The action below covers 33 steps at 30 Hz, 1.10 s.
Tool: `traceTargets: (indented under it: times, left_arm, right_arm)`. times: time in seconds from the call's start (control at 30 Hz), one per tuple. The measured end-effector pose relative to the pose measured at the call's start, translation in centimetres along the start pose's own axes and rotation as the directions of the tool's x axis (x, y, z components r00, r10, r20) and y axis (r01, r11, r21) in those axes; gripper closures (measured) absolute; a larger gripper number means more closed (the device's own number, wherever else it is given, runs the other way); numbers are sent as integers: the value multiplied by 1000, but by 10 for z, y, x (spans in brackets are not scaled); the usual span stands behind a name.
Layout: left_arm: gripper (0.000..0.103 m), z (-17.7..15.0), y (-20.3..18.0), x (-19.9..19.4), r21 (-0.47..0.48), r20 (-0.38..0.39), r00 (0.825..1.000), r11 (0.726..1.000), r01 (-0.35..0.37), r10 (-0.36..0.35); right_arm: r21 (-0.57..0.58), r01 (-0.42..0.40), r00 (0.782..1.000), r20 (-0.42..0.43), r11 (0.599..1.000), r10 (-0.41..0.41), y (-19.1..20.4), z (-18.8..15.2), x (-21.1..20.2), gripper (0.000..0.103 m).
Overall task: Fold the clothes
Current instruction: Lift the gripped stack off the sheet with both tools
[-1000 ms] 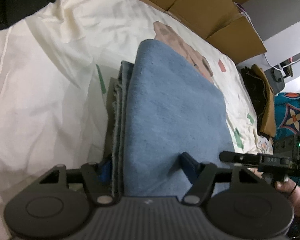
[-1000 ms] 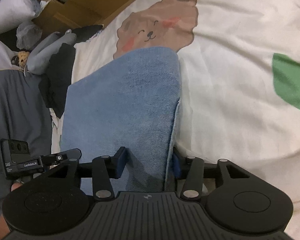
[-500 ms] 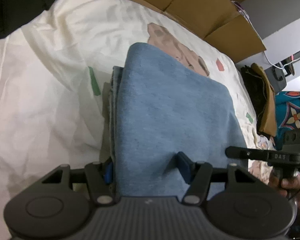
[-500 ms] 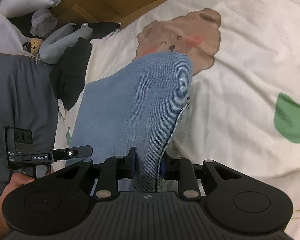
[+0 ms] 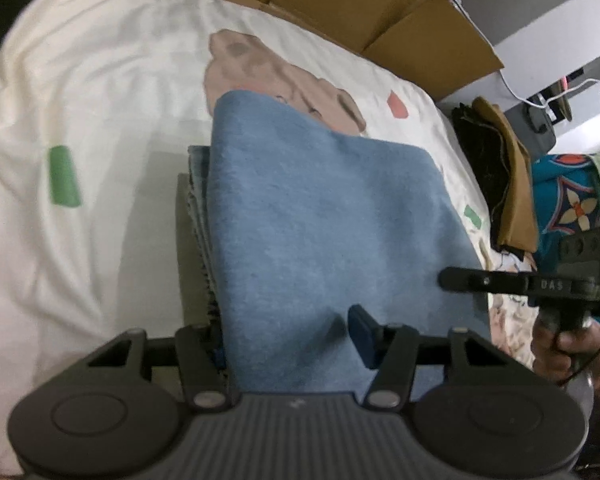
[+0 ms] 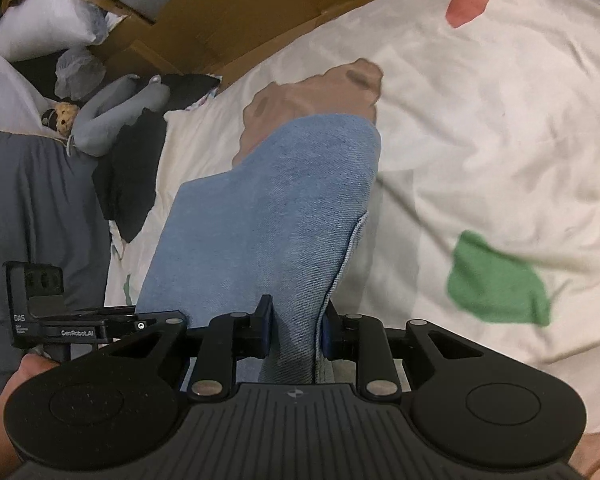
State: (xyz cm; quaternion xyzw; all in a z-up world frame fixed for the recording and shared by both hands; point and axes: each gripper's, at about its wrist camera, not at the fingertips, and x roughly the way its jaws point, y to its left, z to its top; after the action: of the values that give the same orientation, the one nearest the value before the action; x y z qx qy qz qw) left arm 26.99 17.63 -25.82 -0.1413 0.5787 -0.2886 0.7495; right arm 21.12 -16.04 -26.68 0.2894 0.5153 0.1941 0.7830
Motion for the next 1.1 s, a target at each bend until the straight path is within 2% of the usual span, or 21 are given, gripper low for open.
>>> traceTargets:
  times: [0.23, 0.3, 0.47, 0.53, 0.57, 0.63, 0.67, 0.73, 1.1]
  left_arm:
    - [45, 2, -18, 23, 15, -7, 1000, 999, 29, -29]
    - [46, 3, -22, 27, 21, -14, 1000, 1000, 12, -12]
    - [39, 6, -24, 33, 18, -35, 999, 999, -32, 33]
    - [37, 7, -23, 35, 17, -40, 999, 999, -37, 37]
    - [35, 7, -21, 36, 8, -40, 999, 999, -37, 37]
    - [21, 8, -19, 38, 0, -35, 998, 998, -55, 55]
    - [16, 9, -18, 38, 3, -28, 996, 997, -80, 80]
    - [16, 10, -15, 40, -8, -36, 997, 998, -64, 64]
    - [13, 15, -5, 62, -68, -50, 998, 997, 36, -39]
  right_arm:
    - [-14, 13, 999, 32, 1000, -12, -17, 20, -19, 80]
    - [-14, 20, 999, 25, 1000, -20, -25, 24, -21, 80]
    - [7, 47, 999, -22, 999, -46, -48, 28, -16, 70]
    - [19, 22, 1000, -20, 1000, -22, -58, 27, -16, 68]
    - [28, 9, 1000, -17, 1000, -8, -61, 26, -16, 64]
    - [44, -11, 1000, -16, 999, 12, -66, 25, -15, 63]
    - [50, -17, 1000, -17, 999, 18, -68, 25, -14, 57]
    - [59, -32, 999, -21, 998, 33, -71, 24, -11, 52]
    - [84, -96, 991, -84, 992, 103, -79, 25, 18, 52]
